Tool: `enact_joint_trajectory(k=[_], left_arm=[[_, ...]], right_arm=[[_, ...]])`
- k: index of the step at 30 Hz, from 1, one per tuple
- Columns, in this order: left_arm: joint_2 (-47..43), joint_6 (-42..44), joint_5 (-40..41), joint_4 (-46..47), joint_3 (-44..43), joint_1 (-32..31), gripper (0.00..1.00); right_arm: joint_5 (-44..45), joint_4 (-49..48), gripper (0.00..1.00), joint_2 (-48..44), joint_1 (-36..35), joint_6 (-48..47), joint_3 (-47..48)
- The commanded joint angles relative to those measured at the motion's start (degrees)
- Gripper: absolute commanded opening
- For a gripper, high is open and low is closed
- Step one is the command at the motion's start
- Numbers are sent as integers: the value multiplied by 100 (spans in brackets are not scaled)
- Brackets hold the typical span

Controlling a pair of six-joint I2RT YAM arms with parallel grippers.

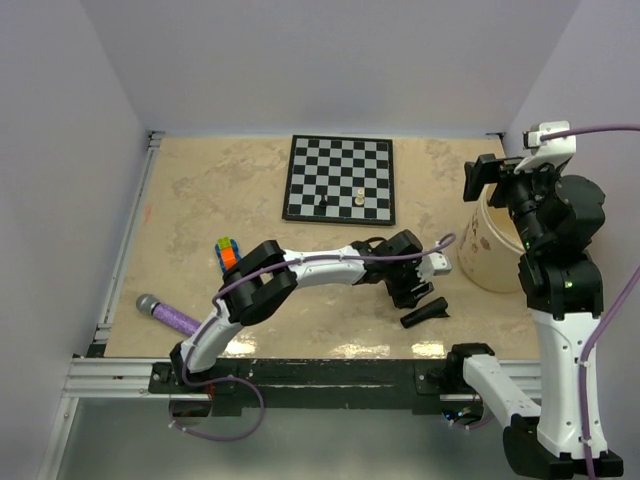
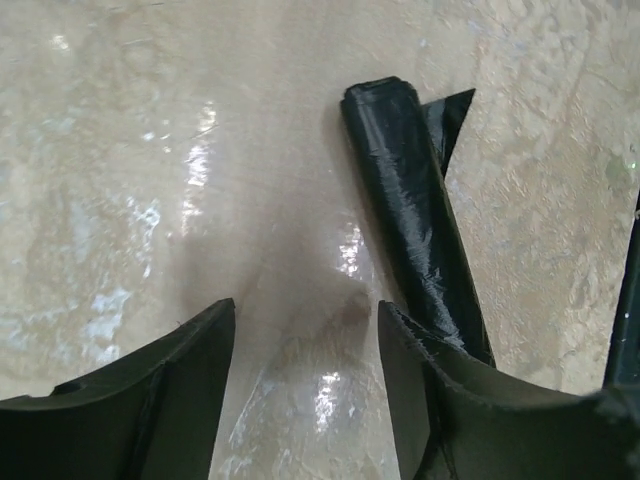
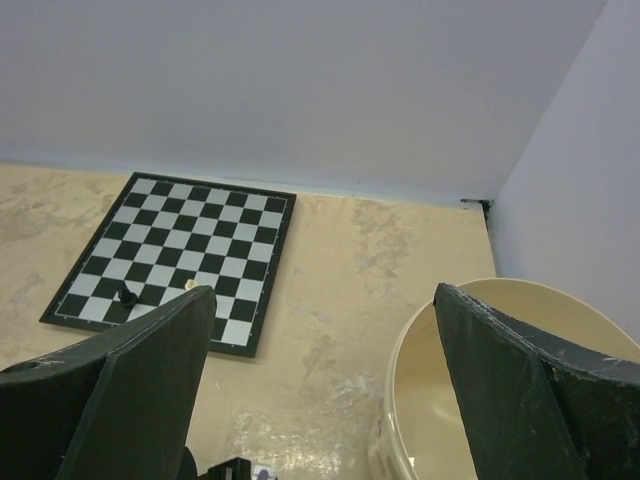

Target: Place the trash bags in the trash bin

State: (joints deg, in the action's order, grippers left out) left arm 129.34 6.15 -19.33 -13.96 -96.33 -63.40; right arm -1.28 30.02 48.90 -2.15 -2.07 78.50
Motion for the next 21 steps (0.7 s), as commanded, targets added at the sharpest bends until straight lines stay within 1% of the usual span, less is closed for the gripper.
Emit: enact_joint_trajectory(k=[1, 3, 4, 11, 14, 15, 18, 20, 21], left_arm=[[-751, -1115, 405, 68, -158, 21, 67], [-744, -1064, 325, 104, -166, -102, 71], [-665, -1081, 177, 95, -227, -120, 71], [-181, -1195, -70, 253, -43, -436, 67], [-6, -1143, 43, 209, -113, -463, 64], [38, -1090, 96, 183, -140, -463, 62], [135, -949, 114, 156, -184, -437, 52], [136, -975, 201, 165, -184, -367, 42], [109, -993, 210, 182, -167, -314, 32]], right_arm=[[-144, -58, 95, 14, 40, 84, 139], [-171, -110, 95, 49, 57, 92, 104], [-180, -110, 95, 75, 57, 118, 69], [-583, -110, 96, 155, 66, 93, 69], [-619, -154, 96, 128, 75, 84, 16], [-602, -172, 96, 119, 66, 92, -36], [-593, -190, 96, 119, 66, 110, -150], [-610, -216, 96, 93, 66, 57, -212], [-628, -225, 95, 102, 75, 14, -247]])
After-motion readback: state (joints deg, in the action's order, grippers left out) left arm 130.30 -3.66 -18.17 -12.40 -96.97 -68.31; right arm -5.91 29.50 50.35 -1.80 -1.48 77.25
